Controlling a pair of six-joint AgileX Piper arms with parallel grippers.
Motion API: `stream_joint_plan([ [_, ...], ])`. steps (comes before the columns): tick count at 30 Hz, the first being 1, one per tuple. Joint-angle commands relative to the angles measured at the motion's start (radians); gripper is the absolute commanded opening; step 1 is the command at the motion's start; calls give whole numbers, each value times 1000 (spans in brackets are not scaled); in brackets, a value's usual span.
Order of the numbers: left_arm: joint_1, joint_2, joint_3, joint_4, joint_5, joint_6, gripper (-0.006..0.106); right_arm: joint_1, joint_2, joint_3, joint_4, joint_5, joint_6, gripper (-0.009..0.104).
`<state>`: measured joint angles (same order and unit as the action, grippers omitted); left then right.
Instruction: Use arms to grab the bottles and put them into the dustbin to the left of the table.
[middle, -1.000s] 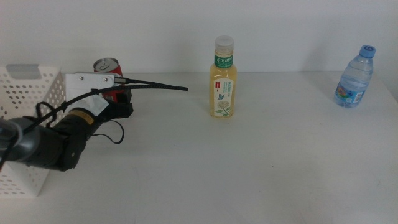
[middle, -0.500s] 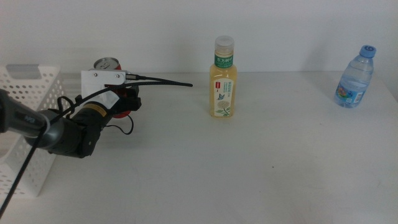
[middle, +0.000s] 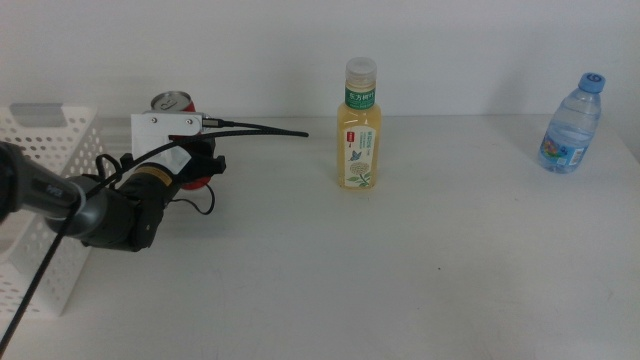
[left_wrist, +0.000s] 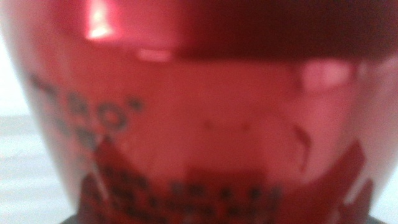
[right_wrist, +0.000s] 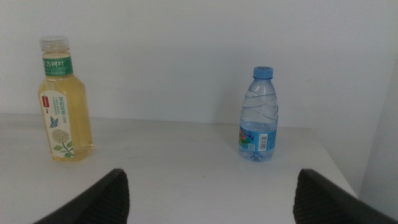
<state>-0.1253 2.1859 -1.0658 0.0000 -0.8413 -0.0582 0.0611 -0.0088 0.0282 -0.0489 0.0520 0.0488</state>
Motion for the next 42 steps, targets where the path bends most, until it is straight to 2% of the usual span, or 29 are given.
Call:
stream_joint_plan([
  [1,-2,-111,11,21,-87,-13,-5,-3,-28,-7,-9,-77,-10,77],
  [11,-17,-359,245,30,-68,-18,-4,-3,-28,-7,-9,-77,-10,77],
  [20,-86,-670,322,34,350,-20,2,-3,-28,-7,-9,-77,-10,77],
  [28,-104,-879,317,34,719,-48,2,-3,-28,-7,-9,-77,-10,77],
  [32,-83,-937,261,34,957,-47,3,-3,-28,-7,-9,-77,-10,77],
  [36,-29,-933,96,34,1288,13,11,-3,-28,-7,-9,-77,-10,77],
  [39,28,-908,-25,0,1475,100,15,-3,-28,-7,-9,-77,-10,77],
  [42,106,-870,-133,-83,1614,205,15,-3,-28,-7,-9,-77,-10,77],
])
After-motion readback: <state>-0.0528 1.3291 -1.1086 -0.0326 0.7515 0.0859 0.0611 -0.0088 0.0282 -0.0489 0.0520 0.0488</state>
